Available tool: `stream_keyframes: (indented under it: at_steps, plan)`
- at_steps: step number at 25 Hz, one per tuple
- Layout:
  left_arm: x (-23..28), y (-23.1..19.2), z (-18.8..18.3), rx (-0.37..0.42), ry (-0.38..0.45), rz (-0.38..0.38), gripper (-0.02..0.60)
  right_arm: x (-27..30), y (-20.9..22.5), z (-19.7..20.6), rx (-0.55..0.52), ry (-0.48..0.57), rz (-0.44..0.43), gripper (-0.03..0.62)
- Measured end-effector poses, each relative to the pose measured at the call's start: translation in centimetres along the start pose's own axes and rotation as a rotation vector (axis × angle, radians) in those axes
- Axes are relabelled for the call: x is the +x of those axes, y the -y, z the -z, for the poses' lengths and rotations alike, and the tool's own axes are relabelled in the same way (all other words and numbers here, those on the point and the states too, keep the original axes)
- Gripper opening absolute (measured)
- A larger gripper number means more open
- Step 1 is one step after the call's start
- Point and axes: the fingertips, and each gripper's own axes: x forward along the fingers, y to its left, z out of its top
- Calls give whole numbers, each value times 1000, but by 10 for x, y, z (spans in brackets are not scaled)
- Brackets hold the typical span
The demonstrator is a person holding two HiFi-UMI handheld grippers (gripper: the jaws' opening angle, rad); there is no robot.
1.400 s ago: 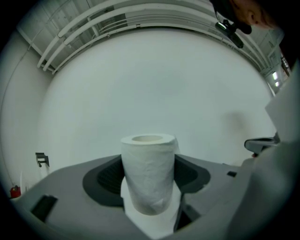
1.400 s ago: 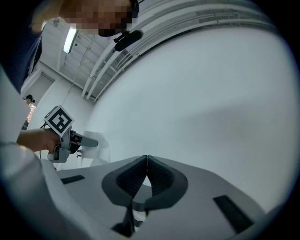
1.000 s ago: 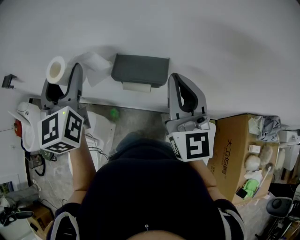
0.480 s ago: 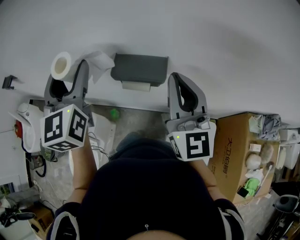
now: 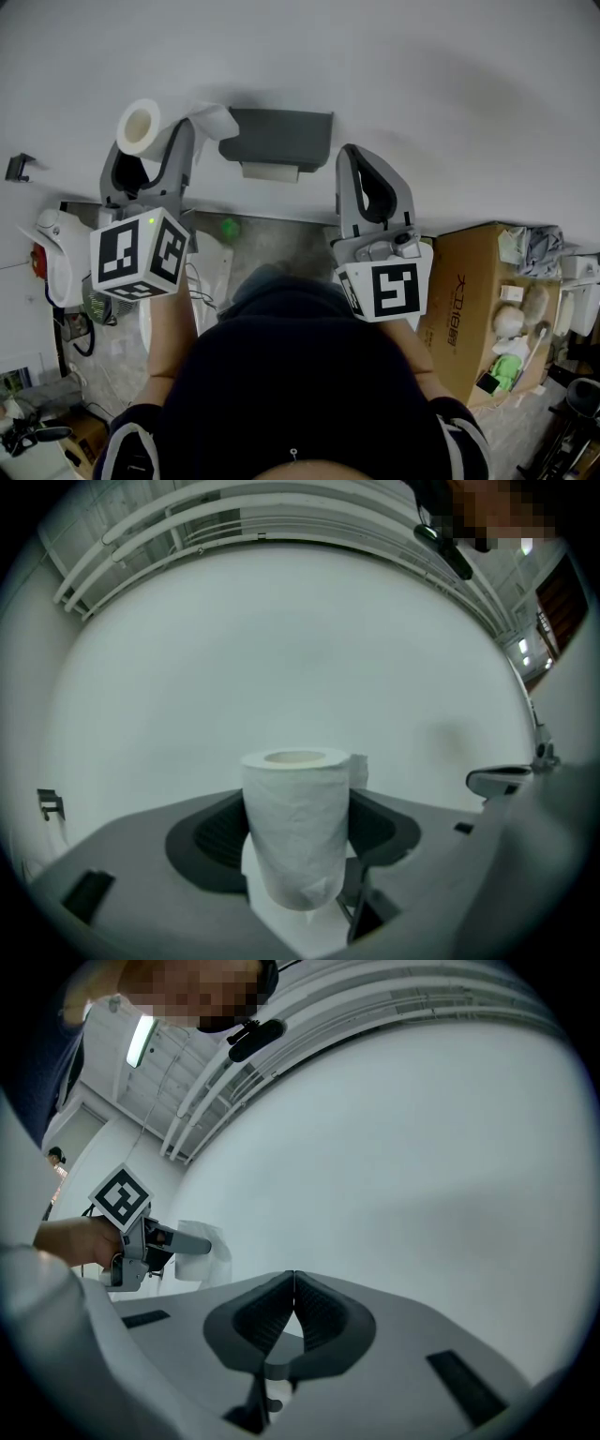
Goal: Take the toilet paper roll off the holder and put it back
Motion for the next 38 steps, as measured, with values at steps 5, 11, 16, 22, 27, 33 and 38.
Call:
stream_keyframes:
  at_steps: [5, 11, 16, 22, 27, 33, 38]
  plan:
    - [3, 10, -1, 4, 3, 20, 305, -3, 4, 0, 0, 0, 8, 17]
    - [7, 19, 0, 8, -2, 35, 305, -6, 10, -1, 2, 8, 18, 17]
    - [11, 28, 0, 9, -2, 52, 305, -11, 16, 0, 5, -1, 33, 17]
    - [18, 40, 0, 16, -2, 80, 305, -12, 22, 3, 10, -1, 46, 17]
    - [22, 46, -2, 16, 3, 94, 305, -12, 25, 2, 10, 0, 52, 17]
    - [29, 53, -3, 14, 8, 115, 305, -10, 29, 3, 10, 2, 62, 17]
    - [34, 62, -3, 13, 13, 135, 305, -11, 35, 4, 11, 1, 75, 17]
